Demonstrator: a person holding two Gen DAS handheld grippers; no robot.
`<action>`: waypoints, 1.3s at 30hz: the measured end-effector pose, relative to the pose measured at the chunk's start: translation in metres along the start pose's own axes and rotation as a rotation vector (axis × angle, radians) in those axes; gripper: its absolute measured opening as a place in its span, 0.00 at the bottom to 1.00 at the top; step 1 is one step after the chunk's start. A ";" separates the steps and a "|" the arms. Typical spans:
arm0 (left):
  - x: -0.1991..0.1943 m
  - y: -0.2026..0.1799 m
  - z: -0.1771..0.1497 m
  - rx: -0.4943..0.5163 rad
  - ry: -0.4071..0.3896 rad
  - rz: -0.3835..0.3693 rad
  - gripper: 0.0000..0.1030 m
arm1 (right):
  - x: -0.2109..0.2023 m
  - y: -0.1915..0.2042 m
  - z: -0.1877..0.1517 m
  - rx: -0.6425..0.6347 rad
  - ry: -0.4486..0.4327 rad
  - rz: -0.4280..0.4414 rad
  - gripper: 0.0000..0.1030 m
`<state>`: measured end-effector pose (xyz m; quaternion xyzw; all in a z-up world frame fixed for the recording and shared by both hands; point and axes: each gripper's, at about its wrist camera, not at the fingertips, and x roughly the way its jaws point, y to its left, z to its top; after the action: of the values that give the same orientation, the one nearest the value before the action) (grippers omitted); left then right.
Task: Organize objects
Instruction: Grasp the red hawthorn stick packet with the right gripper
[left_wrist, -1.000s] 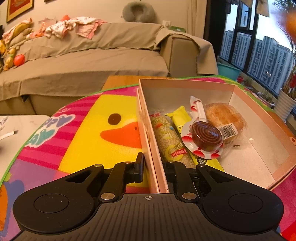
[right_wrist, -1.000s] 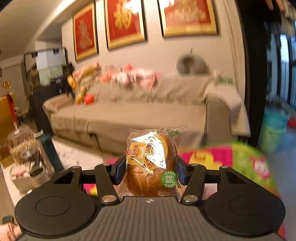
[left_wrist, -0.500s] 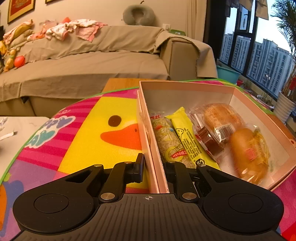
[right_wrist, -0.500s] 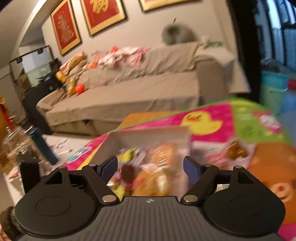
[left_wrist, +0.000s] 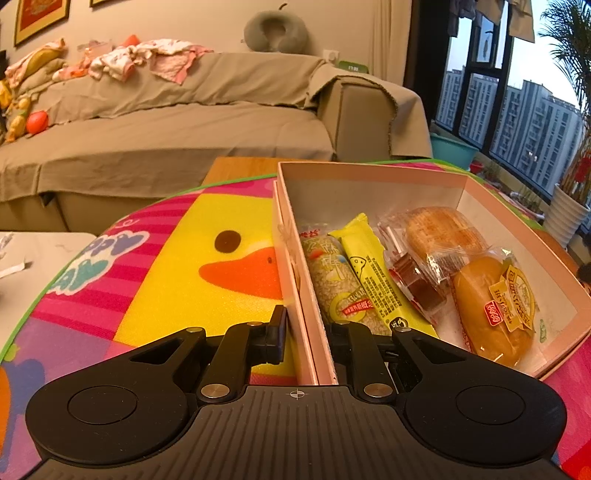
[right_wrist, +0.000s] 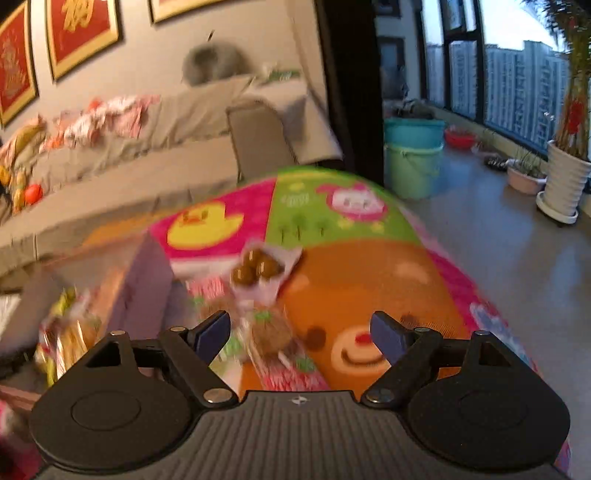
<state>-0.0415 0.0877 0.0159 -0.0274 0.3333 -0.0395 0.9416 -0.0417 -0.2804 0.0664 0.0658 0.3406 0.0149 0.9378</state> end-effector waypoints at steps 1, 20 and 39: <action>0.000 0.000 0.000 0.000 0.000 0.000 0.15 | 0.005 0.001 -0.004 -0.012 0.020 0.011 0.82; 0.000 0.000 0.000 0.000 -0.001 0.001 0.15 | -0.028 0.047 -0.048 -0.151 0.175 0.225 0.41; -0.001 -0.002 0.000 0.002 -0.008 0.002 0.15 | -0.009 0.069 -0.054 -0.184 0.088 0.130 0.46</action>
<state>-0.0425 0.0861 0.0164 -0.0260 0.3295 -0.0386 0.9430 -0.0822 -0.2067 0.0409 0.0006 0.3734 0.1097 0.9211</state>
